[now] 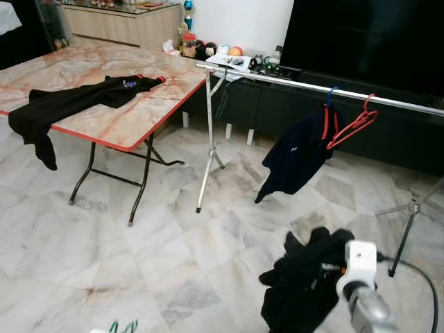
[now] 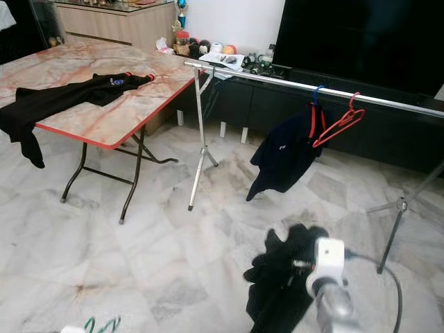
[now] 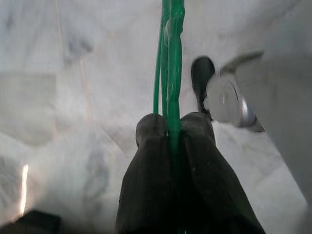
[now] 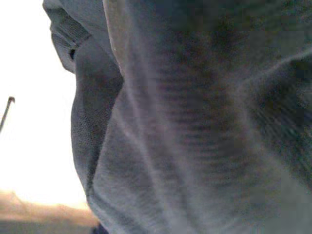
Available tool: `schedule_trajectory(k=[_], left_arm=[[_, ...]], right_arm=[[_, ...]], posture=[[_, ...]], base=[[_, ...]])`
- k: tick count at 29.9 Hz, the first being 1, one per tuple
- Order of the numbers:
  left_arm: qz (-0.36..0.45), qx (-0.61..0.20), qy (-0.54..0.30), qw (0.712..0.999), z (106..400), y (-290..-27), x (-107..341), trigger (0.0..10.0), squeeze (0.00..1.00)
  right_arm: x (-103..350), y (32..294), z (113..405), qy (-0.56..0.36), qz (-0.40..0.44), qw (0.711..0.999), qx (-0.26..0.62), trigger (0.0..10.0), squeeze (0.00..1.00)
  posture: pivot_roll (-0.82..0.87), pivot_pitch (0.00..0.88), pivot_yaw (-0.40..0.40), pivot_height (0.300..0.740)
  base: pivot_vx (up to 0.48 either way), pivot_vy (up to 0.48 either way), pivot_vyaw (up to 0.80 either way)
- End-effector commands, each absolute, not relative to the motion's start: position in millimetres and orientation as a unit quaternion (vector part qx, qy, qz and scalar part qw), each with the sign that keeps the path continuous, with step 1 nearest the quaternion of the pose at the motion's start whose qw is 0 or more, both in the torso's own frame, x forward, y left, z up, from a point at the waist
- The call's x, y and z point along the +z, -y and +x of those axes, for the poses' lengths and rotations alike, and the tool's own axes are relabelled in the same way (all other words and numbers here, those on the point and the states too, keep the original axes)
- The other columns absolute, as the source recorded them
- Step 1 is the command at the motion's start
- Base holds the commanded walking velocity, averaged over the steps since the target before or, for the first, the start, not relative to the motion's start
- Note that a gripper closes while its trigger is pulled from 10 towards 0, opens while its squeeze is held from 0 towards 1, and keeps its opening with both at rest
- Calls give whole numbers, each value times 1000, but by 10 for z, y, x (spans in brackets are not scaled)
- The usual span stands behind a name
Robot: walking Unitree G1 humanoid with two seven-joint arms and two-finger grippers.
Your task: Hang hanger
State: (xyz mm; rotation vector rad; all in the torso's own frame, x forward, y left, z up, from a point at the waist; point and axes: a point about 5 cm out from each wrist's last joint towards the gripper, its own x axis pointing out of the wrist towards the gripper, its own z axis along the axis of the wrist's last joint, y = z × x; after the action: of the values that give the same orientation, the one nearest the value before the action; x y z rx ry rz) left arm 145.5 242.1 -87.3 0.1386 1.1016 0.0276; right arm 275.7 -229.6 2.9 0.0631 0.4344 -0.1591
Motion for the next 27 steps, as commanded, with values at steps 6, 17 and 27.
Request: schedule_trajectory(k=[6,17,27], left_arm=[[61,31,-530,845,1372,-2368,-933,10000,0],[71,20,-544,836,1376,-2339,-950,10000,0],[79,18,-554,829,1320,-2429,-948,10000,0]], right_arm=[[141,2238,2786,-172,28,978,-118,10000,0],[188,2114,2769,-135,24,982,-133,10000,0],[194,2107,2776,-124,36,981,-147,10000,0]], posture=[[120,0,-34,740],[105,0,-10,740],[99,0,19,740]], base=[[0,0,0],[0,301,0],[0,476,0]])
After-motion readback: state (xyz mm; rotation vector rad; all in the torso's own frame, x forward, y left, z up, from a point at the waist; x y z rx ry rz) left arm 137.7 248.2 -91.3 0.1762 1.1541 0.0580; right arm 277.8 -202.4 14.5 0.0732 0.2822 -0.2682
